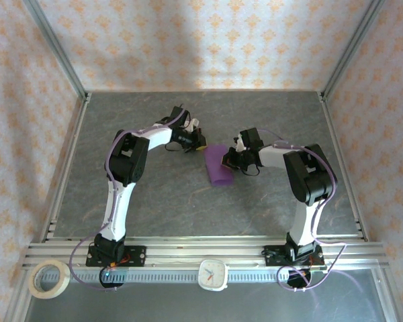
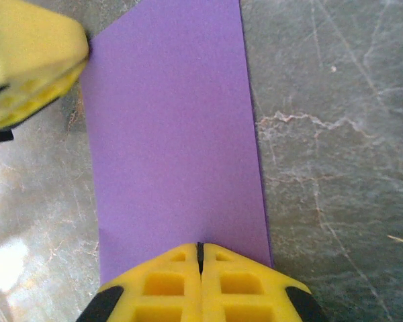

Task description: Fold a paper plane with a square sheet of paper (pick it up from the middle)

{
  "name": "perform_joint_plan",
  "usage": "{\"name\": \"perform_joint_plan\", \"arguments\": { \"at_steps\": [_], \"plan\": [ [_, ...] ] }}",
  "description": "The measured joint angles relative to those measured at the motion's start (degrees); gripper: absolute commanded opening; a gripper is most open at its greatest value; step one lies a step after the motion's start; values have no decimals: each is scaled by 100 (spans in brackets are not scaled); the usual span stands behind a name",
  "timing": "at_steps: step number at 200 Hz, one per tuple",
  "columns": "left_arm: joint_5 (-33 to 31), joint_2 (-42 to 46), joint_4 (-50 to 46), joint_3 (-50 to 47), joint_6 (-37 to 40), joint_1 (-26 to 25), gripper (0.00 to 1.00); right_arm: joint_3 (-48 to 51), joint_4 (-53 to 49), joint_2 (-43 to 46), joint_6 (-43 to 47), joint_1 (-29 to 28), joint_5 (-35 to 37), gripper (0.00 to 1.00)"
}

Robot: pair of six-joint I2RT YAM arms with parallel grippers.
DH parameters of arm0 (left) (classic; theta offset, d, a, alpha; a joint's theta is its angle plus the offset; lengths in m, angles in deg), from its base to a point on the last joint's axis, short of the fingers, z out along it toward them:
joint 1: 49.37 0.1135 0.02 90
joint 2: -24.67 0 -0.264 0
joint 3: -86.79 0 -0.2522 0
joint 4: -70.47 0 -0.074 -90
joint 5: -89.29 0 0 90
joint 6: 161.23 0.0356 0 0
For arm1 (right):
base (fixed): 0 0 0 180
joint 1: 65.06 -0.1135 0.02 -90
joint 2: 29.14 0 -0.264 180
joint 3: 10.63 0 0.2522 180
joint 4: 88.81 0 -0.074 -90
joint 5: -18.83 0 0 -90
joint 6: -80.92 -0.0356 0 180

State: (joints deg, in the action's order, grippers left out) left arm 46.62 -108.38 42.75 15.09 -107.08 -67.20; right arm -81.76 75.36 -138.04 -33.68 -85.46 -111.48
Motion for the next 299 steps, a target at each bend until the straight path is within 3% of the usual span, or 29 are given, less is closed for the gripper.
{"name": "perform_joint_plan", "arguments": {
  "at_steps": [62,125,181,299],
  "plan": [
    [-118,-9,-70,83,-330,33,0,0,0,0,-2,0,0,0],
    [-170,994,577,-1331,-863,-90,0,0,0,0,-24,0,0,0],
    [-122,1196,1106,-1781,-1220,-531,0,2,0,2,-42,0,2,0],
    [-138,1152,1342,-2188,-914,-667,0,122,190,33,-96,0,2,0]
  ]
}}
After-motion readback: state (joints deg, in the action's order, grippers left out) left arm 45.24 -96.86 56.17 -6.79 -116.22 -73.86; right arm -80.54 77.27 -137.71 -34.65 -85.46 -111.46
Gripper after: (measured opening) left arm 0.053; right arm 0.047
